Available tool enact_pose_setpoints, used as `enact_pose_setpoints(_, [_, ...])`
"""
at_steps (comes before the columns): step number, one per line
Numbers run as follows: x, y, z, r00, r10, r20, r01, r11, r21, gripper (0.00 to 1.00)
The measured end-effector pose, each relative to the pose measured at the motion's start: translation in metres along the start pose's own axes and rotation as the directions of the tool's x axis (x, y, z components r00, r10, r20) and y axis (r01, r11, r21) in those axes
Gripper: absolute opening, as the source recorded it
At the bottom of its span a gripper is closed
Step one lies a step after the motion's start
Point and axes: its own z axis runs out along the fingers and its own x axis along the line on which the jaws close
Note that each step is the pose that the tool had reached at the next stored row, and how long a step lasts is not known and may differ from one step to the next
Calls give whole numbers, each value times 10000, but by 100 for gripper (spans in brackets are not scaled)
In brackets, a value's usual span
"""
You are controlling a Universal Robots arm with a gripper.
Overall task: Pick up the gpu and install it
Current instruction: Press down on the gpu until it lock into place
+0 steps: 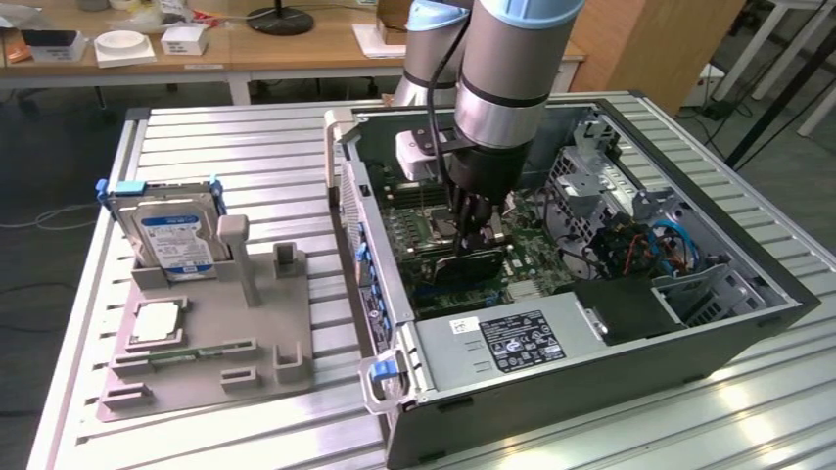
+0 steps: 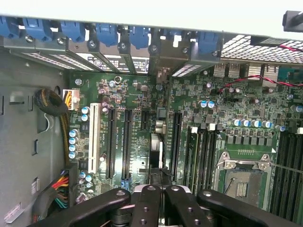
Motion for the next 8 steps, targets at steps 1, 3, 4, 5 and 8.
enact_pose_setpoints(1, [0,0,0,10000,0,0,0,10000,0,11])
enact_pose_setpoints(3, [0,0,0,10000,0,0,0,10000,0,11])
enact_pose_setpoints(4, [0,0,0,10000,0,1,0,10000,0,11])
enact_pose_setpoints(5, [0,0,0,10000,0,0,0,10000,0,11])
enact_pose_setpoints(8, [0,0,0,10000,0,0,0,10000,0,11])
